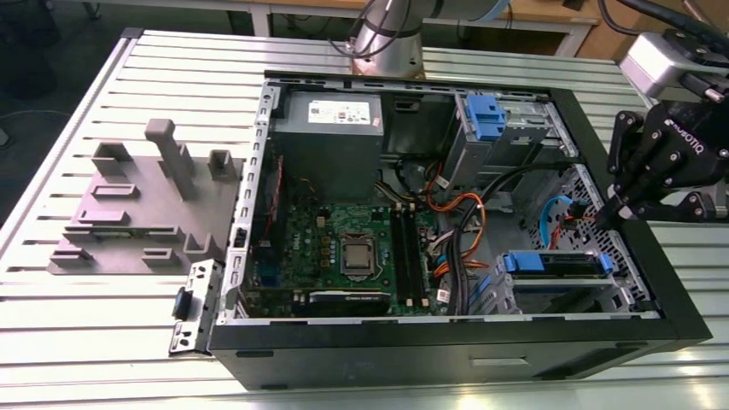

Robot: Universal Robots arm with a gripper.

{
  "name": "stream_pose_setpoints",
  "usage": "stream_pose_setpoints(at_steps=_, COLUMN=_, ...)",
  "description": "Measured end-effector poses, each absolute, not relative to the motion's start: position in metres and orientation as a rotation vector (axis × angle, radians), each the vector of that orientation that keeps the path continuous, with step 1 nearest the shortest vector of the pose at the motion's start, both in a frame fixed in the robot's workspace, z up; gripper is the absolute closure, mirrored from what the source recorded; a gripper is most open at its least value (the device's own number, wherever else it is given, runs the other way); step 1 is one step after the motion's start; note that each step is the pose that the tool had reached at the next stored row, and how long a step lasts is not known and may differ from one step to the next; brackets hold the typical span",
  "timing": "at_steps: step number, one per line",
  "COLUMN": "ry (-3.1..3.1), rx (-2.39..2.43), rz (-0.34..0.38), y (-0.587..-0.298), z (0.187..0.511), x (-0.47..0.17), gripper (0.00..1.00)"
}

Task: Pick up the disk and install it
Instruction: 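Insert the first disk wire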

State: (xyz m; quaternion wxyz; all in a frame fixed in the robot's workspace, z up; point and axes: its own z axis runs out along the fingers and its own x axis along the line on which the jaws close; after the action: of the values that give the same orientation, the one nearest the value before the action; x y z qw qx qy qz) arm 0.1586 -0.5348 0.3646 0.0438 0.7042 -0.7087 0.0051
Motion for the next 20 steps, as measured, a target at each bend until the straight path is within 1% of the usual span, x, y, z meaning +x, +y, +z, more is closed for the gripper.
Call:
stream_pose_setpoints(at_steps=2, ry=-2.159, rx=2.144, rz=0.033, y=-0.535, z=0.364, x=0.159, gripper=0.89)
stream_pose_setpoints(at_steps=10, ry=-2.155, rx=2.14, rz=0.041, y=-0.533, z=0.364, x=0.159, gripper=0.89)
stream_pose_setpoints(at_steps=20, ry=-2.145, rx=2.129, rz=0.063, y=-0.519, z=0.363, x=0.161, gripper=0.89)
